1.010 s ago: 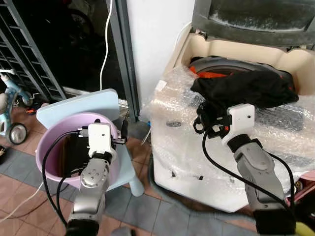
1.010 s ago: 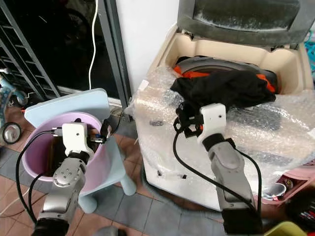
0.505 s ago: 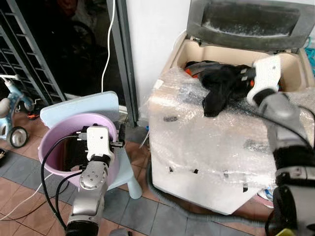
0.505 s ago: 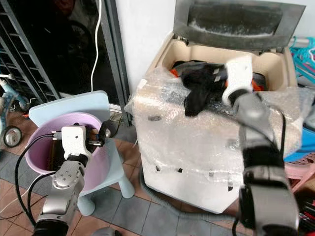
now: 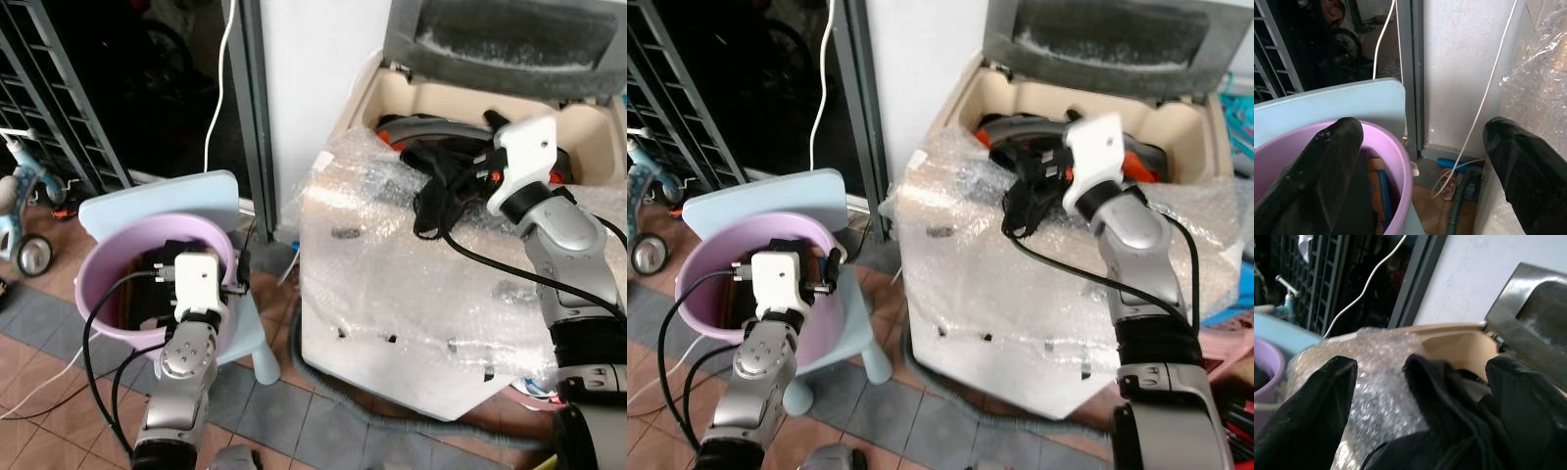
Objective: Clothes washing
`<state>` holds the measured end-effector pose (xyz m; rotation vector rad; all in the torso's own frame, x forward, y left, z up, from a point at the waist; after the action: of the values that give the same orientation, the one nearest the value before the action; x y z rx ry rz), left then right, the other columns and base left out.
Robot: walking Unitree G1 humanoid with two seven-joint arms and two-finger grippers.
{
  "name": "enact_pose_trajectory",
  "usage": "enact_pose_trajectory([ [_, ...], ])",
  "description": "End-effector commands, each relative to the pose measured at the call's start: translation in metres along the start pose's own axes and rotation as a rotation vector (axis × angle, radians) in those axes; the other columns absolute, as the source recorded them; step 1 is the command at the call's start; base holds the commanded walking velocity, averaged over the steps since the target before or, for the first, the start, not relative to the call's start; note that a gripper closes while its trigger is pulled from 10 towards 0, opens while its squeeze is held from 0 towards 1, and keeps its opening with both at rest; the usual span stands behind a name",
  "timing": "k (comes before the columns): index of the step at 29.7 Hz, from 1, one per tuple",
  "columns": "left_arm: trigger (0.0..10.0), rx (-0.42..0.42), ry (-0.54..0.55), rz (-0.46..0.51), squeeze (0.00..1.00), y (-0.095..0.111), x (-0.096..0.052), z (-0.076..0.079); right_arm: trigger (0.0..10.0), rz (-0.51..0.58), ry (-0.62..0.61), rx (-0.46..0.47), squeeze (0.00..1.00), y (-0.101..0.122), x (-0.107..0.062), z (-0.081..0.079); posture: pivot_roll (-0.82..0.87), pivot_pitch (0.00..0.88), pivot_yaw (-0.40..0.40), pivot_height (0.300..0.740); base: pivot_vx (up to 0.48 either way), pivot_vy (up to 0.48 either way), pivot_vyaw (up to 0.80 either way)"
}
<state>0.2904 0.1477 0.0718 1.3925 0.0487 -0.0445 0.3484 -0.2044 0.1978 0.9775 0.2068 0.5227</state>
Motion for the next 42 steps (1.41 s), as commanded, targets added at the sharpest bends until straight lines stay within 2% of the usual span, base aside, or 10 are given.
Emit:
enact_pose_trajectory([
  [1, 10.0, 0.01, -0.004, 0.001, 0.0, 0.002, 0.002, 0.0, 10.0, 0.011, 0.042, -0.009, 0.0, 0.005, -0.002, 0.0, -0.09, 0.0, 0.036, 0.74, 0.0, 0.0, 0.0],
  [4, 10.0, 0.009, -0.021, -0.003, 0.0, 0.002, 0.004, 0.004, 10.0, -0.074, 0.168, 0.011, 0.0, -0.017, -0.017, -0.013, -0.09, 0.0, 0.04, 0.74, 0.0, 0.0, 0.0],
  [8, 10.0, 0.008, -0.023, -0.005, 0.0, 0.002, 0.003, 0.005, 10.0, -0.149, 0.214, -0.014, 0.0, -0.032, -0.02, -0.012, -0.08, 0.0, 0.037, 0.74, 0.0, 0.0, 0.0],
  [11, 10.0, 0.019, -0.025, -0.004, 0.0, 0.002, 0.002, 0.003, 10.0, -0.296, 0.136, -0.064, 0.0, -0.052, -0.017, 0.008, -0.07, 0.0, 0.033, 0.74, 0.0, 0.0, 0.0],
  [16, 10.0, 0.015, -0.014, -0.008, 0.0, 0.001, 0.001, 0.001, 10.0, -0.334, 0.025, -0.083, 0.0, -0.05, -0.008, 0.031, -0.07, 0.0, 0.028, 0.74, 0.0, 0.0, 0.0],
  [20, 10.0, 0.014, -0.015, -0.015, 0.0, 0.0, 0.002, 0.004, 10.0, -0.317, -0.295, -0.157, 0.0, -0.03, 0.007, 0.076, -0.07, 0.0, 0.029, 0.74, 0.0, 0.0, 0.0],
  [25, 10.0, 0.022, -0.008, -0.017, 0.0, 0.0, 0.003, 0.002, 10.0, -0.207, -0.559, -0.178, 0.0, -0.001, 0.006, 0.108, -0.06, 0.0, 0.03, 0.74, 0.0, 0.0, 0.0],
  [34, 10.0, 0.025, 0.001, -0.021, 0.0, -0.001, 0.004, 0.001, 10.0, -0.032, -0.558, -0.133, 0.0, 0.016, 0.002, 0.095, -0.07, 0.0, 0.025, 0.74, 0.0, 0.0, 0.0],
  [37, 10.0, 0.017, 0.001, -0.02, 0.0, -0.001, 0.003, 0.001, 10.0, 0.009, -0.434, -0.075, 0.0, 0.01, 0.0, 0.062, -0.07, 0.0, 0.027, 0.74, 0.0, 0.0, 0.0],
  [42, 10.0, 0.016, -0.016, -0.027, 0.0, -0.002, 0.003, 0.003, 10.0, -0.088, -0.226, 0.049, 0.0, -0.017, -0.004, 0.015, -0.08, 0.0, 0.036, 0.74, 0.0, 0.0, 0.0],
])
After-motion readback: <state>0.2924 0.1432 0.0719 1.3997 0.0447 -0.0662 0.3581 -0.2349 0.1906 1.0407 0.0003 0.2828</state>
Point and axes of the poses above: a point about 5 cm out from each wrist's last joint towards the gripper, its own x axis pointing out of the wrist towards the gripper, its own y axis along the axis of the wrist's last joint, z = x × y, the point moved 2 cm from there along x, pointing out of the wrist towards the gripper, and after that the axes turned 13 degrees about -x, right-handed, at the moved point
